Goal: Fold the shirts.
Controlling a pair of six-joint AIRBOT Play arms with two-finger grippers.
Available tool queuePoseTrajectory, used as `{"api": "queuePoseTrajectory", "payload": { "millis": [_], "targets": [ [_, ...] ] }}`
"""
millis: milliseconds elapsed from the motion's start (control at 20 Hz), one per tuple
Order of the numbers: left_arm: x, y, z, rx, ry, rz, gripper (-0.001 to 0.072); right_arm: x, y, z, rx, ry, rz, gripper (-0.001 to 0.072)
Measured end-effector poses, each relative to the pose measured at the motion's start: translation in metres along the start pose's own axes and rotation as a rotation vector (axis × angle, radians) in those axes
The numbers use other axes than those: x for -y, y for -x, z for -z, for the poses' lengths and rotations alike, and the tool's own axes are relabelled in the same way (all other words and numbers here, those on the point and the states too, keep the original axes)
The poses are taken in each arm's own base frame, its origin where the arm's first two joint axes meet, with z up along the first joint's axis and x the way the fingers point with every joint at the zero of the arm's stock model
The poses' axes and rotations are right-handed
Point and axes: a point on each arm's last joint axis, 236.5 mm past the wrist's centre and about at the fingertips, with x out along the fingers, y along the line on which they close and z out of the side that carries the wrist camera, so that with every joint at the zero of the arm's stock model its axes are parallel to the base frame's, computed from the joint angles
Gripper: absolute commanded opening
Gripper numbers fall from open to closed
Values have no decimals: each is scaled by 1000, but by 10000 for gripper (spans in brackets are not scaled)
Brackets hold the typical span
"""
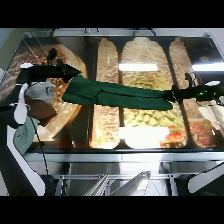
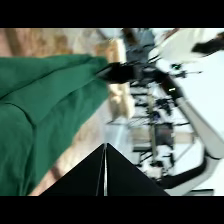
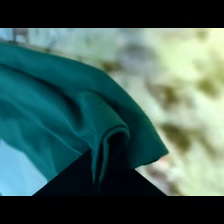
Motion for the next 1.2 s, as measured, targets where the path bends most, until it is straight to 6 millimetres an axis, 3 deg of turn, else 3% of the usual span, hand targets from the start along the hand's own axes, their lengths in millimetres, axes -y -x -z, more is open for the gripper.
{"api": "queuePoseTrajectory", "payload": {
  "millis": [400, 550, 700, 800, 900, 1050, 1200],
  "targets": [
    [-42, -163, 65, -223, -127, -381, 1, -52, 64, -11, 43, 104, -65, 22],
    [-50, -200, 79, -239, -198, -479, 12, -69, 76, -9, 43, 125, -93, 21],
    [-47, -220, 83, -225, -235, -509, 22, -95, 79, -9, 46, 142, -166, 21],
    [-26, -218, 73, -183, -244, -477, 21, -116, 78, -6, 42, 161, -212, 22],
    [16, -197, 54, -129, -271, -423, 21, -139, 73, -2, 36, 180, -236, 22],
    [95, -130, 29, -53, -337, -360, 20, -183, 53, 3, 45, 223, -246, 22],
    [168, -48, 27, 12, -401, -341, 21, -238, 4, 14, 53, 255, -260, 23]
  ]
}}
